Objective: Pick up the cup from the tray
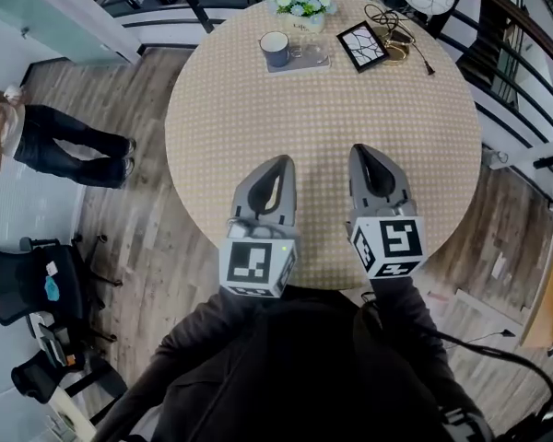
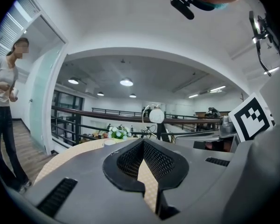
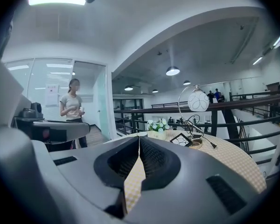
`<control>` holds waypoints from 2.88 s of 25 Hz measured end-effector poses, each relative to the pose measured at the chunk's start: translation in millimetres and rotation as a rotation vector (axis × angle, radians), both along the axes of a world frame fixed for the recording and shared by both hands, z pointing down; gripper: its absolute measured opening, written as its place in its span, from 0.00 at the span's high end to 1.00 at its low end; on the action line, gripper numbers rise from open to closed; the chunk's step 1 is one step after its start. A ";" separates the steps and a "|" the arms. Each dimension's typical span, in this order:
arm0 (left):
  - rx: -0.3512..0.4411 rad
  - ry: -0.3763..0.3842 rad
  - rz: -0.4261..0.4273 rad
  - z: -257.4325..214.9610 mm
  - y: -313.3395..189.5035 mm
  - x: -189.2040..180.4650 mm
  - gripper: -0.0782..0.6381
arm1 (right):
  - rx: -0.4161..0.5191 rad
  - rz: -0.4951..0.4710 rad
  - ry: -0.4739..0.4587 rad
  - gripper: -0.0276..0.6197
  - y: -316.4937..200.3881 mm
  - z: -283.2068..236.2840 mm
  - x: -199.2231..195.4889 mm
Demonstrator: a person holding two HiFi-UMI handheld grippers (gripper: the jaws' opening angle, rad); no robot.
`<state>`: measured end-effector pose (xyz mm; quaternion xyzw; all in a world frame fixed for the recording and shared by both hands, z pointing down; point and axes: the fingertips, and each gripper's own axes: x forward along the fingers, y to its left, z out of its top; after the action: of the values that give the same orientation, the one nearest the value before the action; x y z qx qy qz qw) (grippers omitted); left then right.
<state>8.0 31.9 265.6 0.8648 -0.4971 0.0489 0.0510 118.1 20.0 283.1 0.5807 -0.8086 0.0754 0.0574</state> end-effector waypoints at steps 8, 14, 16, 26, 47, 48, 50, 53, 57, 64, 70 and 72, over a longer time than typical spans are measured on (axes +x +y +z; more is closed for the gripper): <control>-0.022 0.019 -0.015 16.4 -81.9 -14.2 0.88 | -0.048 0.014 0.033 0.94 -77.2 23.3 -1.3; -0.057 0.044 -0.019 45.6 -142.3 -21.1 0.88 | -0.092 0.018 0.059 0.94 -140.3 54.2 -7.3; -0.069 0.050 -0.020 59.9 -161.3 -22.9 0.89 | -0.111 0.019 0.064 0.94 -160.6 71.0 -9.6; -0.225 0.047 0.003 153.2 -222.4 -26.0 0.88 | -0.233 0.015 0.076 0.94 -231.1 162.3 -22.2; -0.076 0.057 0.026 45.5 -351.5 -75.6 0.89 | -0.197 0.033 0.100 0.94 -268.1 135.5 -14.8; -0.092 0.072 0.021 55.6 -351.3 -74.0 0.88 | -0.198 0.044 0.098 0.94 -269.6 138.7 -12.6; -0.152 0.107 0.015 83.4 -346.1 -69.4 0.88 | -0.208 0.060 0.102 0.94 -271.5 148.5 -9.5; -0.210 0.125 0.024 116.0 -333.9 -61.6 0.88 | -0.214 0.060 0.104 0.94 -278.8 161.0 -9.2; -0.254 0.112 0.046 142.7 -322.5 -51.0 0.88 | -0.224 0.026 0.097 0.77 -292.2 175.3 -12.7; -0.315 0.131 0.075 165.8 -315.1 -45.4 0.88 | -0.222 -0.020 0.138 0.47 -316.7 187.5 -20.5; -0.353 0.143 0.076 179.2 -313.6 -48.1 0.88 | -0.197 -0.034 0.188 0.42 -345.5 187.8 -19.0; -0.363 0.147 0.082 182.3 -312.4 -47.1 0.88 | -0.191 -0.041 0.211 0.41 -352.5 188.0 -19.4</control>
<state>-39.1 -280.5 447.9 0.8622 -0.4395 0.0763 0.2402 98.7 -332.5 471.1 0.5606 -0.7989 0.0892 0.1988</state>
